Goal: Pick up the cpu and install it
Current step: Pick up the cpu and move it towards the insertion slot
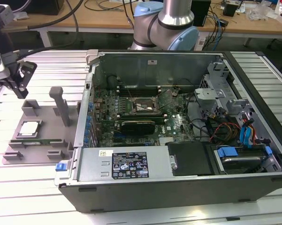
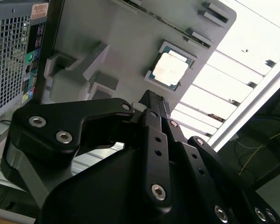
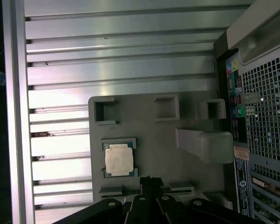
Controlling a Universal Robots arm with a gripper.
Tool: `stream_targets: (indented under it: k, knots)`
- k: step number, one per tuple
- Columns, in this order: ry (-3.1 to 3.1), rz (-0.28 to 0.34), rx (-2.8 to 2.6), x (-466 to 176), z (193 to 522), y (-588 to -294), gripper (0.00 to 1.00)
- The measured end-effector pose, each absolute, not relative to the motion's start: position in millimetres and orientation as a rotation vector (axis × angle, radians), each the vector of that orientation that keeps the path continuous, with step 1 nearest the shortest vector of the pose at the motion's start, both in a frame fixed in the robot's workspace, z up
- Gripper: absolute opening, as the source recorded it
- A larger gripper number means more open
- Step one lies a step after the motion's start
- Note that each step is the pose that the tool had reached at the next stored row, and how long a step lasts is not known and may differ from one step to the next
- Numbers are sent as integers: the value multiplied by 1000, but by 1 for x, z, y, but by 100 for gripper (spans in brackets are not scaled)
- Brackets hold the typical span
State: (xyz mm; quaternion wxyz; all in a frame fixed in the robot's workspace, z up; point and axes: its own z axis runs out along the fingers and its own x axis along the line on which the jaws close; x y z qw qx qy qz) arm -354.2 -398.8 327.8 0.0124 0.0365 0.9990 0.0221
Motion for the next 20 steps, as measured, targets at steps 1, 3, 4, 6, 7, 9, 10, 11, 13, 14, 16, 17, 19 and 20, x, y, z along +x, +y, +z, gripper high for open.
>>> stream_targets:
  k: [1, 3, 4, 6, 7, 9, 10, 11, 13, 14, 16, 17, 19, 20]
  knots:
    - [3114, 68, 114, -355, 328, -399, 11]
    - [3114, 68, 114, -356, 327, -399, 11]
    - [3114, 68, 114, -357, 326, -399, 11]
    - [3114, 68, 114, -359, 325, -399, 11]
    - [3114, 68, 114, -360, 324, -399, 11]
    - [3114, 68, 114, -361, 323, -399, 11]
    - [3114, 68, 114, -362, 323, -399, 11]
    - [3114, 68, 114, -362, 323, -399, 11]
    - [3114, 68, 114, -363, 322, -399, 11]
    - [3114, 68, 114, -364, 321, -399, 11]
    - [3114, 68, 114, -366, 320, -399, 11]
    - [3114, 68, 114, -366, 320, -399, 11]
    - [3114, 68, 114, -368, 319, -399, 11]
    - [3114, 68, 114, -368, 319, -399, 11]
